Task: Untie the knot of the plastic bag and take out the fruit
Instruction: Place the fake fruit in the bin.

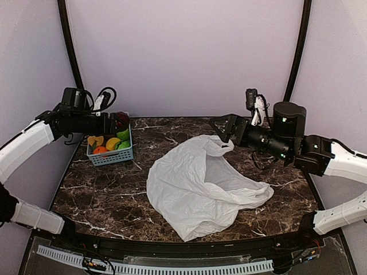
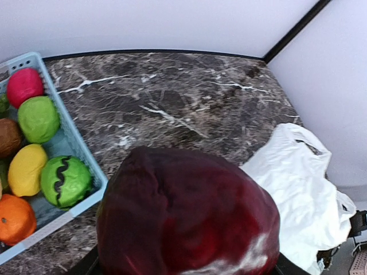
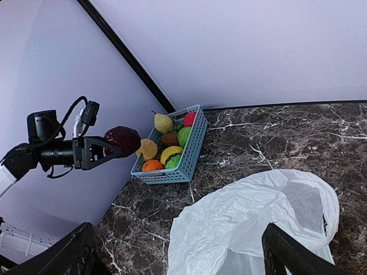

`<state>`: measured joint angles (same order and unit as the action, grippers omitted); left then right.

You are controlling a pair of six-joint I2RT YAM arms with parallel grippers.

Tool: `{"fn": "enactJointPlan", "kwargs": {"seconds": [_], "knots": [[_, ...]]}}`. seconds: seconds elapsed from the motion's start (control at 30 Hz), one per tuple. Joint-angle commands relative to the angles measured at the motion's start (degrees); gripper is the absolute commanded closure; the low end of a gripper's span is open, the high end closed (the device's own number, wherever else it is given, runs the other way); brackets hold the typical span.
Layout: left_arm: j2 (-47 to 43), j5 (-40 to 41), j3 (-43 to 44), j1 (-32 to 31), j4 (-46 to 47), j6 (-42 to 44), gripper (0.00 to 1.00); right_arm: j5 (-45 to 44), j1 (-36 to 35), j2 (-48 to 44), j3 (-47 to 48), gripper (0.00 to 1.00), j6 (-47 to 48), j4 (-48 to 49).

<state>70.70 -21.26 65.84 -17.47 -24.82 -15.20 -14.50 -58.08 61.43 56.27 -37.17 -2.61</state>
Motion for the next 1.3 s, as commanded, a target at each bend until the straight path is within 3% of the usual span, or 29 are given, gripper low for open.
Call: {"fn": "enactJointPlan", "kwargs": {"seconds": [0.0,0.13,0.37,0.77,1.27], "knots": [[5.15,-3.43,1.86,7.57,-3.97,5.34,0.66,-1.43,0.70,-0.11,-0.70,0.01,-0.24,-1.08],[10.27,-1.66,4.22,11.74,0.22,5.39,0.66,-1.55,1.08,0.71,-0.46,0.01,-0.28,-1.77],[23.51,7.14,12.56,13.65,0.94,9.45,0.65,-2.64,1.89,0.90,-0.68,0.01,-0.26,-1.78],[42.80,15.92,34.38,15.63,-2.05,12.18,0.64,-12.10,6.14,-0.66,-4.76,0.01,-2.14,-3.07],[49.34,20.64,37.25,15.89,-1.45,14.85,0.46,-10.00,10.71,0.21,-6.70,0.01,-5.04,-3.72]]}}
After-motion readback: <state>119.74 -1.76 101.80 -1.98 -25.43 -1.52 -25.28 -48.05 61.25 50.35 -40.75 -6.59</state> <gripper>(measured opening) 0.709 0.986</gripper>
